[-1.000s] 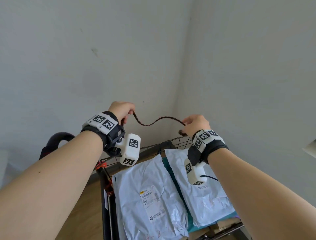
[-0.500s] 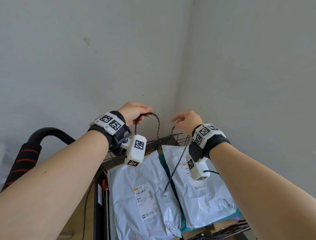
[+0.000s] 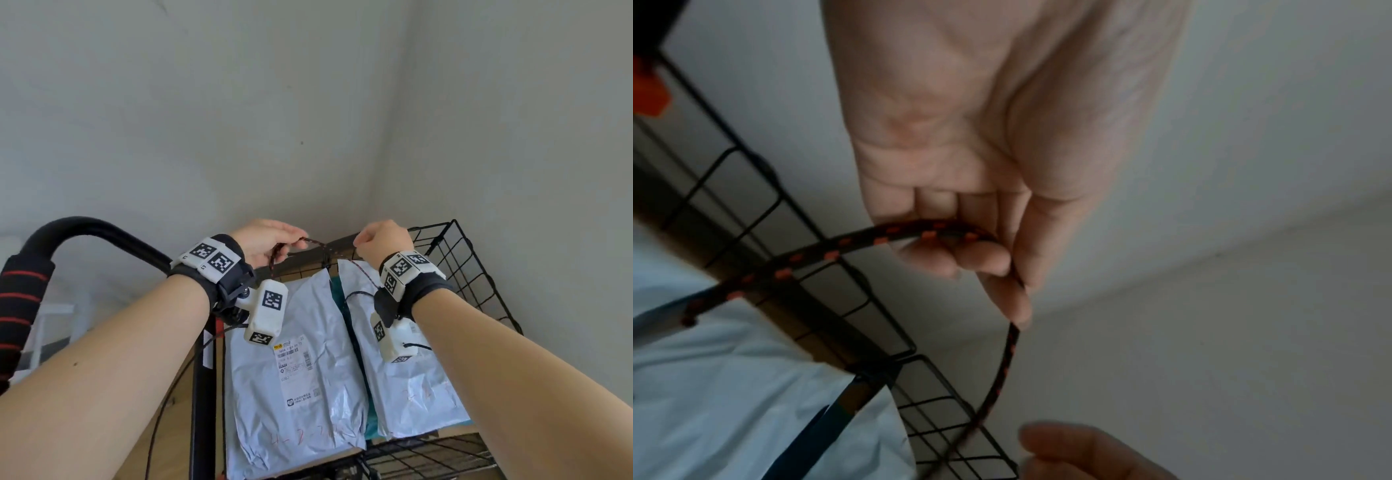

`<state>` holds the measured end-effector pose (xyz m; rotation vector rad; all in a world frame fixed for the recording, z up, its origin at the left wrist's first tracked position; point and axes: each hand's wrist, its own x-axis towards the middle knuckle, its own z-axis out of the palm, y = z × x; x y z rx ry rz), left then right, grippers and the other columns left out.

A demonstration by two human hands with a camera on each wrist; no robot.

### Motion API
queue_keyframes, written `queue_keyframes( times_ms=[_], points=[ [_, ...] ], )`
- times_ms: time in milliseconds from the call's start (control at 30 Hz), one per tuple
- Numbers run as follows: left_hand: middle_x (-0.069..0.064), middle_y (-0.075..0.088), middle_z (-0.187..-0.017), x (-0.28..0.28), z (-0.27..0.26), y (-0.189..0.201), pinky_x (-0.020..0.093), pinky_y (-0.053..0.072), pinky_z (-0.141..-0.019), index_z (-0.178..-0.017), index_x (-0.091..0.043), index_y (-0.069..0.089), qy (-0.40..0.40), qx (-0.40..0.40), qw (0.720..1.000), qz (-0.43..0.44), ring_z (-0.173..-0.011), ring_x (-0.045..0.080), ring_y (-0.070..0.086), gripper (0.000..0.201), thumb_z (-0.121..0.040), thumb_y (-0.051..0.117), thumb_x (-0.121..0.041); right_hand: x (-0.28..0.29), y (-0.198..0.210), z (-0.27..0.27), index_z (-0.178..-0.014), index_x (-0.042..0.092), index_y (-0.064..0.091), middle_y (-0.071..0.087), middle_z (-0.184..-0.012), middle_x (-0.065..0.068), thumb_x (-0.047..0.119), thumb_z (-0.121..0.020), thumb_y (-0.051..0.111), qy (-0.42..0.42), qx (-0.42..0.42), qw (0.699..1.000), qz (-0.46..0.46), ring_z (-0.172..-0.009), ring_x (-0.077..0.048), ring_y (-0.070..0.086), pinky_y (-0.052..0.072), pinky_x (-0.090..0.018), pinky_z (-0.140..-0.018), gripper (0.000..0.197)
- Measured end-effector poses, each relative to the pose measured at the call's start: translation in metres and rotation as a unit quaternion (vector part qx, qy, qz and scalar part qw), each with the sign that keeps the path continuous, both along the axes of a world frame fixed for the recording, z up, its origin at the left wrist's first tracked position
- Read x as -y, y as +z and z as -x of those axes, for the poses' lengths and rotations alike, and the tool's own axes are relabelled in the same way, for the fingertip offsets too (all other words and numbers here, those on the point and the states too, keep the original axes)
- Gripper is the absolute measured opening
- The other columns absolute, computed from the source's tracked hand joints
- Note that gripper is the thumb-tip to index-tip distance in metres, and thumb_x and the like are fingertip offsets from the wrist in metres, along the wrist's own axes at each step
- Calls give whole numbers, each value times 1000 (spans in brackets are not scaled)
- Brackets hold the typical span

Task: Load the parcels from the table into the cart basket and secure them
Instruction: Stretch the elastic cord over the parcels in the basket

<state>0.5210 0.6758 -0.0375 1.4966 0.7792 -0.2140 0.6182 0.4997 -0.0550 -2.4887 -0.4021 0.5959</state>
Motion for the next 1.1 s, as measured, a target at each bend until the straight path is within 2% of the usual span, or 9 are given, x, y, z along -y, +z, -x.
queue_keyframes(
  times_ms=[167, 300, 433, 567, 733, 800, 867, 967, 1100],
  points=[
    [7, 66, -82, -8, -6, -33, 15, 48, -51, -104, -1, 65, 34, -19, 997, 71, -54, 7, 48, 17, -94, 52, -1, -34, -41, 22, -100, 22, 72, 57, -53, 12, 11, -81, 69, 109, -200, 969, -90, -52, -7, 49, 44, -16, -49, 23],
    [9, 69, -88, -18, -9, -55, 20, 58, -62, -106, -2, 65, 28, -18, 994, 107, -67, 11, 59, 19, -93, 52, 1, -65, -81, 37, -127, 25, 57, 55, -68, 4, 15, -80, 70, 177, -252, 949, -70, -55, -11, 47, 44, -19, -49, 50],
    [9, 70, -94, -32, -12, -80, 24, 57, -75, -107, -5, 64, 32, -14, 994, 104, -77, 14, 64, 18, -94, 52, 0, -88, -110, 41, -100, 16, 69, 57, -69, 4, 25, -88, 62, 172, -260, 947, -80, -57, -8, 48, 43, -17, -49, 17],
    [6, 69, -108, -54, -6, -112, 28, 48, -88, -110, -9, 63, 30, -59, 998, 6, -98, 17, 64, 18, -96, 53, -14, -102, -141, 36, -78, 13, 64, 62, -65, -1, 19, -89, 61, 63, -276, 954, -97, -58, -12, 57, 49, -22, -56, 13],
    [11, 68, -115, -79, 12, -165, 20, 42, -66, -113, -2, 66, -64, -196, 967, -149, -109, 22, 63, 26, -94, 53, -12, -118, -182, 22, -65, 7, 67, 71, -71, -13, 13, -79, 63, -177, -275, 928, -178, -70, -25, 70, 59, -39, -76, 16],
    [14, 65, -118, -87, 17, -187, 24, 47, -73, -117, -1, 65, -85, -193, 963, -170, -112, 27, 60, 28, -94, 50, -6, -125, -190, 20, -71, 4, 67, 72, -74, -14, 9, -77, 63, -227, -302, 904, -199, -73, -27, 71, 59, -41, -77, 9],
    [11, 65, -111, -91, 21, -205, 31, 48, -84, -119, -6, 64, -58, -176, 968, -171, -104, 26, 61, 31, -92, 50, -4, -134, -194, 20, -73, 2, 62, 67, -74, -12, 4, -86, 57, -246, -365, 868, -228, -71, -23, 67, 57, -35, -77, 14],
    [2, 65, -91, -90, 22, -223, 23, 45, -66, -116, -14, 64, 0, -162, 975, -150, -80, 16, 60, 30, -93, 47, -5, -146, -199, 23, -81, 0, 60, 64, -75, -10, 5, -94, 49, -264, -416, 833, -251, -75, -21, 64, 55, -28, -72, 18],
    [-1, 61, -79, -86, 21, -234, 22, 41, -66, -118, -14, 62, 45, -144, 982, -109, -71, 13, 54, 33, -94, 43, -2, -144, -212, 33, -85, 1, 58, 68, -74, -14, -2, -91, 50, -323, -399, 803, -304, -66, -21, 67, 58, -30, -69, 10]
  ],
)
